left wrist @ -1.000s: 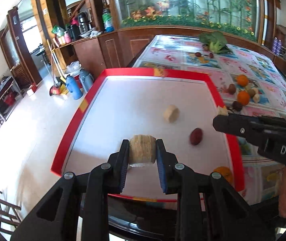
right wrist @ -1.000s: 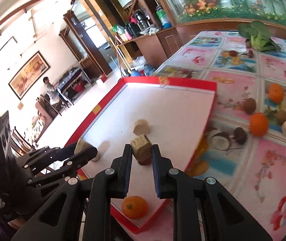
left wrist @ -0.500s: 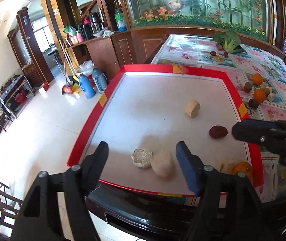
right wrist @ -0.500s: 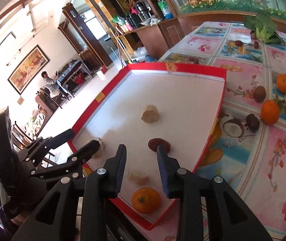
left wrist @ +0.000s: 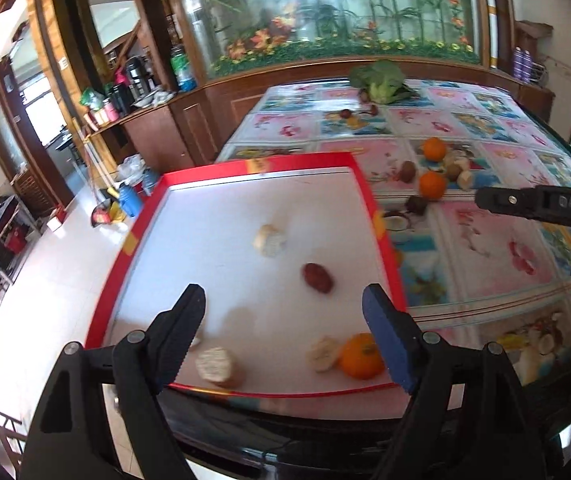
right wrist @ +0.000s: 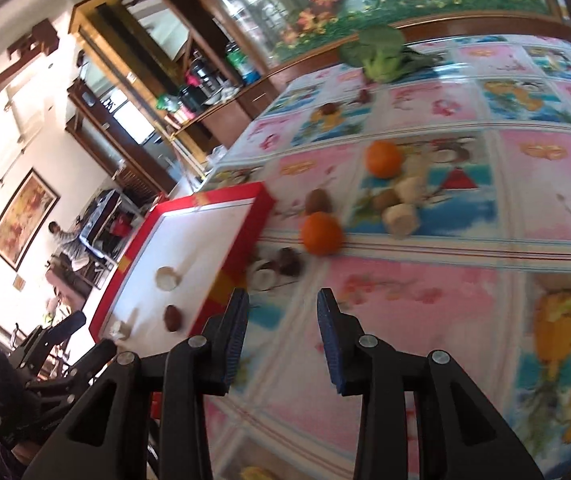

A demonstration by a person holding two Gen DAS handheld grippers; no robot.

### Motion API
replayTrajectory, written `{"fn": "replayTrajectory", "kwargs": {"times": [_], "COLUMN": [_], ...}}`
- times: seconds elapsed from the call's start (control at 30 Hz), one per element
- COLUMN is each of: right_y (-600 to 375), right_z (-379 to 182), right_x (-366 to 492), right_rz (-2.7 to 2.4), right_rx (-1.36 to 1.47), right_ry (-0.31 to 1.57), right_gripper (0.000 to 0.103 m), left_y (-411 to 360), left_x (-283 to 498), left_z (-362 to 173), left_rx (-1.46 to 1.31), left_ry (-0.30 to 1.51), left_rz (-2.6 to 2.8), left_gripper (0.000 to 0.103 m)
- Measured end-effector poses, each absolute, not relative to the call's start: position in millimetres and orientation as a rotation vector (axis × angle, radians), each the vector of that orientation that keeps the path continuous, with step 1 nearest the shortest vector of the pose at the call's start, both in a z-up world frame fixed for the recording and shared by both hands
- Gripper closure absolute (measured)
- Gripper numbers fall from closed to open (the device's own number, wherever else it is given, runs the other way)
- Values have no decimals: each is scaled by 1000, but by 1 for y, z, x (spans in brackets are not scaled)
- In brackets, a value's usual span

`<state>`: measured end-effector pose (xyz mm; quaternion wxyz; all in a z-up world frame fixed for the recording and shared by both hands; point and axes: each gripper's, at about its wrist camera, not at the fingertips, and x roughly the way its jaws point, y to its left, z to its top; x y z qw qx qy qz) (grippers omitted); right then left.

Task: Organize fruits
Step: 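Carry the root piece into the tray and release it with the left gripper, then grasp a date with the left gripper while the right gripper grasps an orange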

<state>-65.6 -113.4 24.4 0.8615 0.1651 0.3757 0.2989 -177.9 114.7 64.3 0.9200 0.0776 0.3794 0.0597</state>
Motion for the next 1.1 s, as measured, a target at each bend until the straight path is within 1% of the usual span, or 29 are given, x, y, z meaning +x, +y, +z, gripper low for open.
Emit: {"fn": "replayTrajectory", "kwargs": {"times": [0.17,0.47,0.57,0.67,0.7,0.83,0.9,1.03,1.1], "right_y": [-111,-91,-86,-79,-77,-72,-73,-80,-88], "right_z": [24,24,22,19,19,15,9,9,10], "right_x": [-58,-27,-17,-9,-8,-2,1,3,3], "right_rz": [626,602,589,587,582,560,560,568,582], "right_rx": [333,263,254,239,229,188,172,191,216], "right_ry": [793,806,819,833,831,840,864,871,875], "right_gripper": [68,69,66,66,63,63,72,72,72], "left_y": [89,69,63,59,59,57,55,45,37], "left_x": [-177,-165,-159,-152,-149,-136,-129,-107,-93], "left_z": [63,60,63,67,67,67,65,60,57], "left_rx": [189,162,160,171,174,177,175,173,193], "left_ry": [787,824,819,808,807,816,822,849,864], "left_rz": [60,2,-8,-11,-10,-14,-24,-66,-84], "left_gripper": [21,20,20,20,20,20,20,21,24]}}
